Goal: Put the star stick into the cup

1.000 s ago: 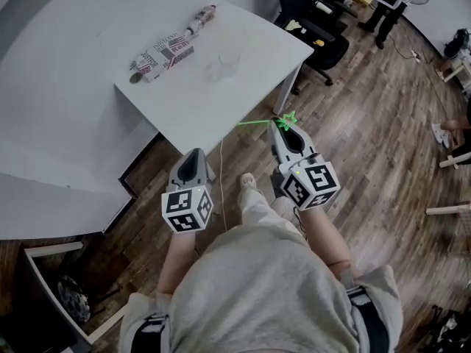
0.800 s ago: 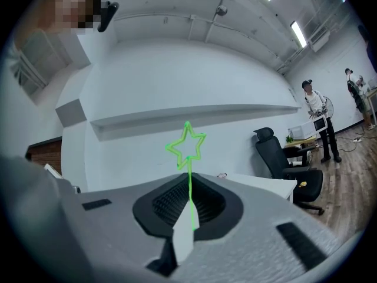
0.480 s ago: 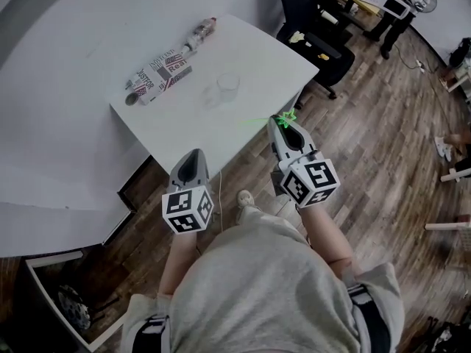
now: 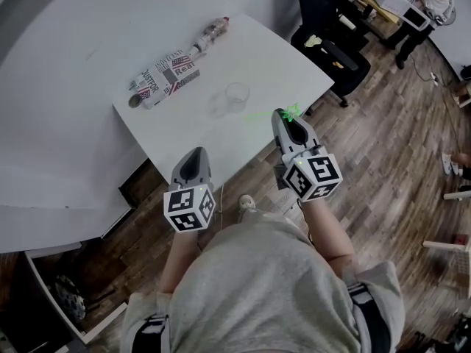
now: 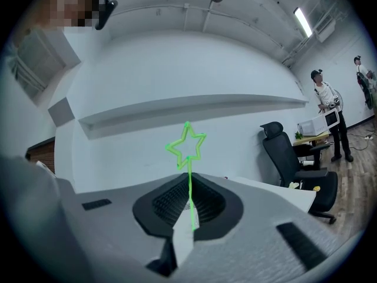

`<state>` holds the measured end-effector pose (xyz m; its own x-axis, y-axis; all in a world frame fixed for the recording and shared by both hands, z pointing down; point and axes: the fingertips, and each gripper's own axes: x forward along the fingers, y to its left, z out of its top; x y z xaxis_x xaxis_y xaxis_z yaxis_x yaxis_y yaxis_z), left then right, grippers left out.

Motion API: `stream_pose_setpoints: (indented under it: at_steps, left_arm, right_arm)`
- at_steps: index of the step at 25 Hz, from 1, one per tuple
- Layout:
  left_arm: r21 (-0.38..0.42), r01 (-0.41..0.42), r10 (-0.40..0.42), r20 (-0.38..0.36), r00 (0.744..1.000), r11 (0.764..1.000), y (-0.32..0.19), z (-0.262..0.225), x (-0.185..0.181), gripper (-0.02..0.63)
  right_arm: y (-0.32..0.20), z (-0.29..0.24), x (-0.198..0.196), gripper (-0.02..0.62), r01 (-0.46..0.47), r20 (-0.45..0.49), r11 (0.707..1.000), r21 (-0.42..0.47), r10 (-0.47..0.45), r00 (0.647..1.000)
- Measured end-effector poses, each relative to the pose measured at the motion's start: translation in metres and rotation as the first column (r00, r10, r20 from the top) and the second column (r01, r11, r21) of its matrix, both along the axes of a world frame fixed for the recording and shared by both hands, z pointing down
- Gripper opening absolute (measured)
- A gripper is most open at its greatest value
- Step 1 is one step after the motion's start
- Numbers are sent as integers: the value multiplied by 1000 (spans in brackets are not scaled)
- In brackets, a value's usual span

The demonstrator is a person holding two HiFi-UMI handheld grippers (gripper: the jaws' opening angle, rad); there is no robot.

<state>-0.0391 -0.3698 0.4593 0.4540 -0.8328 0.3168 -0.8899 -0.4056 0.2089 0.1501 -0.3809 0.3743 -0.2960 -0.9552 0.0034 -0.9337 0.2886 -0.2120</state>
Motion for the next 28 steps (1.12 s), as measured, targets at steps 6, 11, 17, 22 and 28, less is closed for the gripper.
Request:
stream_pose_setpoints:
  at_steps: [6,11,17,22,28]
  left_arm:
    - [-27,34,-34,11,999,999,-26,11,1,12]
    - [-45,54,-54,19,998,998,-45,18,5,12]
    - [-57,65,-63,29,998,996,-65,26,12,12]
    - [-69,70,-68,31,997,995,-79,33,19,12]
    - [-79,79,-76,37,996,994,-89,39,25,12]
  right_arm:
    - [-41,9,5,9,29,-11,999,-15,-29,1000]
    - [-73,20,6,9,57,-17,998,-35,-57,998]
    - [-105,40,9,9,78,-24,995,-66,-80,997]
    - [-126,62,10,9,97,-25,989,-110,-100,995]
    - [-142,86,7,9,126,-18,979,-158,-131,991]
